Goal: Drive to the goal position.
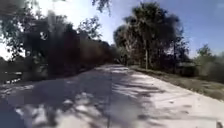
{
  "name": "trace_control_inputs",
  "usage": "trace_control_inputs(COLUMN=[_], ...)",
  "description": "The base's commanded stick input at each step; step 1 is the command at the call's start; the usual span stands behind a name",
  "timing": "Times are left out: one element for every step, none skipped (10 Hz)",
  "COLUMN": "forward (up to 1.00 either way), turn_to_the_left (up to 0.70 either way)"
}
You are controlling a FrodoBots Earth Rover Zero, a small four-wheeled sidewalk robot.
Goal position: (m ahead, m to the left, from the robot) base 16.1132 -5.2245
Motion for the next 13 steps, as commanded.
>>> trace_control_inputs(forward=[0.70, 0.70, 0.70, 0.70, 0.70, 0.70, 0.70, 0.70, 0.70, 0.70, 0.70, 0.70, 0.70], turn_to_the_left=[0.00, 0.00, 0.00, 0.00, 0.00, 0.00, 0.00, 0.00, 0.00, 0.00, 0.00, 0.00, 0.00])
